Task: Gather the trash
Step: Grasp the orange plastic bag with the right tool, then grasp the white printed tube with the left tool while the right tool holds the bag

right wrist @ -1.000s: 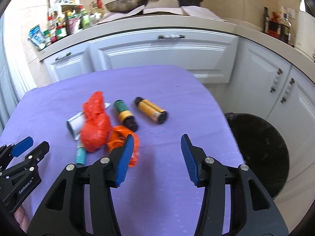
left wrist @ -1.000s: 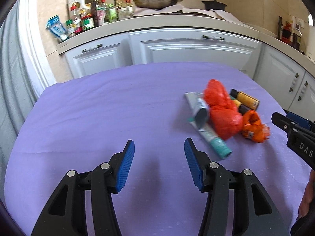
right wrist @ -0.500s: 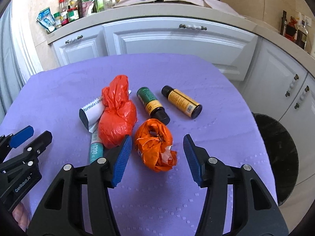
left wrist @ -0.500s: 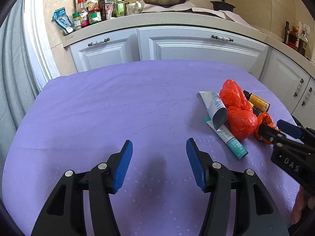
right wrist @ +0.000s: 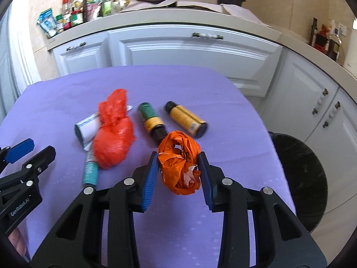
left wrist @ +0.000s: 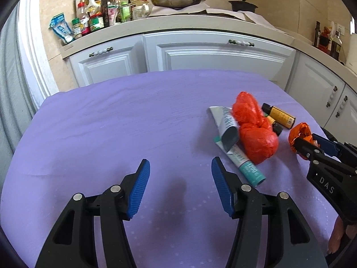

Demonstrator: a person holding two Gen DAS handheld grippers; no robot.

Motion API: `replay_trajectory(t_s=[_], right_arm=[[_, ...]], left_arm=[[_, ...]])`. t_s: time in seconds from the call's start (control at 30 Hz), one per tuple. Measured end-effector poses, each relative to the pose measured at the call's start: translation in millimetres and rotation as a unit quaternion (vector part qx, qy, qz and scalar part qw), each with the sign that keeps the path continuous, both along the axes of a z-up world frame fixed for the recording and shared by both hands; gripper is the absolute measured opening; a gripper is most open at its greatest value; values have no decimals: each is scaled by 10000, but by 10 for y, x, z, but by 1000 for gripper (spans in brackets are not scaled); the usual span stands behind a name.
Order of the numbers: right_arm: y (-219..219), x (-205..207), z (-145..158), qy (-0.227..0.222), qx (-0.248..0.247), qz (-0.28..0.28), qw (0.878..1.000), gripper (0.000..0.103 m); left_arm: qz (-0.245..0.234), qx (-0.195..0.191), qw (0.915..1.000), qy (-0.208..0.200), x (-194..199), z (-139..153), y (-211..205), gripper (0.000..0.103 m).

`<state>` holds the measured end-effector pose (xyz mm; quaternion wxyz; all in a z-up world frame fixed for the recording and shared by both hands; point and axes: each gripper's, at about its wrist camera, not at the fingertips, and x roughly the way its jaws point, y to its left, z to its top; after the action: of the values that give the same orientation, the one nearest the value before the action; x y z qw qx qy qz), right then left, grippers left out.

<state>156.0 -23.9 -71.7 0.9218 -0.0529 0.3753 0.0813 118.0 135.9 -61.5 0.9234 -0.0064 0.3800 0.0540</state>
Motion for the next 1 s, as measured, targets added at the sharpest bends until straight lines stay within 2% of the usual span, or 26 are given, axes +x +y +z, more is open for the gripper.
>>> replay_trajectory(t_s=[0.33,0.77,0.87,0.93,1.0], right_arm=[[-437,88,-28,-34,-3,-569,9984,35],[-610,160,-75,61,127,-673,9976,35],[-624,168,-85,93,158,-665,9976,35],[-641,176,-85,100,168,-667,9976,35],[-635,178,-85,101,161,-665,9976,35]], left_arm=[[-273,-7,9996,-15,130,13,-186,59],[-377,-14,9993,63,493,-60,-253,60],[-440,-14,9990,102,556,-80,-257,48],[-506,41,9986,132,573,-99,-270,29],[-586,58,9981,186,575,-126,-284,17]])
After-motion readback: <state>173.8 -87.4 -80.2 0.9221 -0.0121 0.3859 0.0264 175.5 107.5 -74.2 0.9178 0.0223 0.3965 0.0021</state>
